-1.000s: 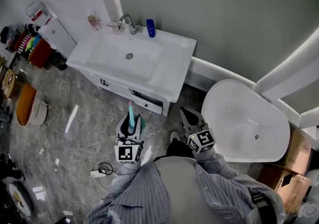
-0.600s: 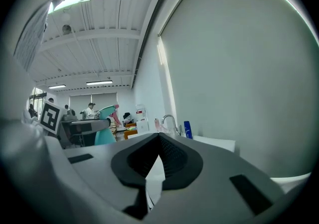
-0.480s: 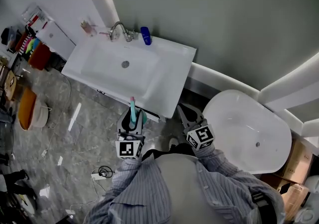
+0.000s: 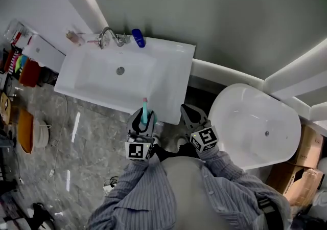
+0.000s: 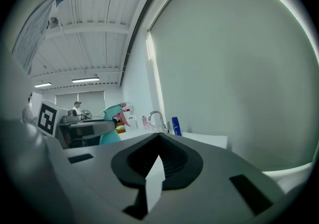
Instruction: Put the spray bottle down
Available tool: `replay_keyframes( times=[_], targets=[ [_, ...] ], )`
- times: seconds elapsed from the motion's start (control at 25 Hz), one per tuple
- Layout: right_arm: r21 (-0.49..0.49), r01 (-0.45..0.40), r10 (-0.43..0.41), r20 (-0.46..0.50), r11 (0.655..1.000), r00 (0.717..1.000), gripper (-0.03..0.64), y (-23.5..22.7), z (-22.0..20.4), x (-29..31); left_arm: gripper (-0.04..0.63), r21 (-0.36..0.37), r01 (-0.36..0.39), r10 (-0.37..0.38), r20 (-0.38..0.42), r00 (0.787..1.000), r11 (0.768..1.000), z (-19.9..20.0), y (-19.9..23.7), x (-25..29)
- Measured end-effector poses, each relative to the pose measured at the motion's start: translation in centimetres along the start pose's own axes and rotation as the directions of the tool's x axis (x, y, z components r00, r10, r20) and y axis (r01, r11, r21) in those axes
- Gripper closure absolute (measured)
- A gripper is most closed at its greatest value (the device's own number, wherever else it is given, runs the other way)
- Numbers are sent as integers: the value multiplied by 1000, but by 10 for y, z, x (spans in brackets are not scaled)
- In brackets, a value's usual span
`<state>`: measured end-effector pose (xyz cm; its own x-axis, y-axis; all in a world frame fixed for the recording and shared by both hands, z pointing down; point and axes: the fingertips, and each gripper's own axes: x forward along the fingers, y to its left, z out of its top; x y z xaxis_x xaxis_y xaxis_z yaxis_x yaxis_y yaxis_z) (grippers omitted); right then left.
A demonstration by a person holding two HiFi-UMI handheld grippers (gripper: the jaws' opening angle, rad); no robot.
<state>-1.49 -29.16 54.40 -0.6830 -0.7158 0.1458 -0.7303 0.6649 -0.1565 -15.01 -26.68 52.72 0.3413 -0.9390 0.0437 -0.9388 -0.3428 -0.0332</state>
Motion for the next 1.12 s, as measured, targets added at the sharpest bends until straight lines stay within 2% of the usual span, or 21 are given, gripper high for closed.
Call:
replay_keyframes(
  times=[0.24,0.56,0.68,0.88,1.0,1.12],
  targets=[
    [-3,118,-119,-40,993,992,601,-4,-19,21,451,-5,177,-177,4,984,984,-41,5,56],
    [27,260,-256,-98,965,962,601,-36,-57,23,449,-27,295,-295,-11,955,955,-86,-9,119],
    [30,297,-291,-115,954,950,601,-43,-65,16,449,-35,318,-319,-25,947,947,-109,-15,138],
    [29,350,-342,-150,936,928,601,-55,-72,-10,449,-55,317,-320,-50,946,947,-137,-22,154],
    [22,367,-359,-160,930,920,601,-62,-70,-20,445,-50,331,-333,-21,943,942,-139,-28,155],
    [12,366,-359,-164,931,919,601,-66,-66,-24,445,-37,327,-329,-26,944,944,-139,-28,155]
  ],
)
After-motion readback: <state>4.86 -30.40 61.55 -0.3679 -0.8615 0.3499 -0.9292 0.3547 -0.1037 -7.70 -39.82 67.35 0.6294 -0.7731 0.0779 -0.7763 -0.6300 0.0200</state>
